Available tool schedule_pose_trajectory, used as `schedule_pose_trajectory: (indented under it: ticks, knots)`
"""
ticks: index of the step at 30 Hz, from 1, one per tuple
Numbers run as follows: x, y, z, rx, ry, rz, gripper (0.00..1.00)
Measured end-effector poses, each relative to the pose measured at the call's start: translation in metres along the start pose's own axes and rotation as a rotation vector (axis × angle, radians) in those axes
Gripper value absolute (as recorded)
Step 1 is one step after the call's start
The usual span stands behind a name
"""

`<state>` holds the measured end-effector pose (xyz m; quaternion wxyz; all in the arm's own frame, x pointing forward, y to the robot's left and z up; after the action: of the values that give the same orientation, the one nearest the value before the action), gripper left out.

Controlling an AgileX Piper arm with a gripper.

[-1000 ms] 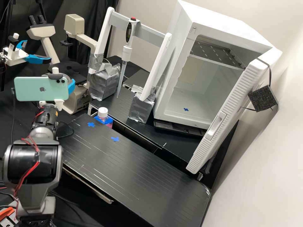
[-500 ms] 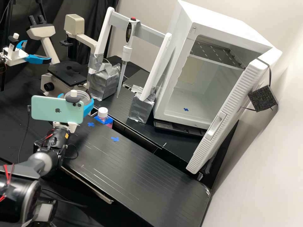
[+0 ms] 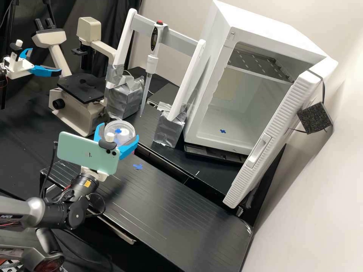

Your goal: Move the petri dish to the bench

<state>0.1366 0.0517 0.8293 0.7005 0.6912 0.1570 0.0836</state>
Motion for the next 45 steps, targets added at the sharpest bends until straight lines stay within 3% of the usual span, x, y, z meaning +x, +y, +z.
schedule_pose_trajectory:
  ticks: [7,12,17,21,25,34,45]
  knots:
    - [-0.008,0.007,0.021,-0.049,-0.113,0.011,0.0]
    - [-0.011,0.008,0.029,-0.055,-0.169,-0.002,0.0]
    - [-0.012,0.006,0.036,-0.039,-0.197,-0.041,0.0]
    - [-0.011,0.002,0.044,0.001,-0.214,-0.08,0.0]
    - [-0.011,0.001,0.049,0.011,-0.223,-0.09,0.0]
    - [-0.01,0.001,0.054,0.013,-0.208,-0.085,0.0]
    - [-0.013,0.005,0.057,-0.008,-0.234,-0.063,0.0]
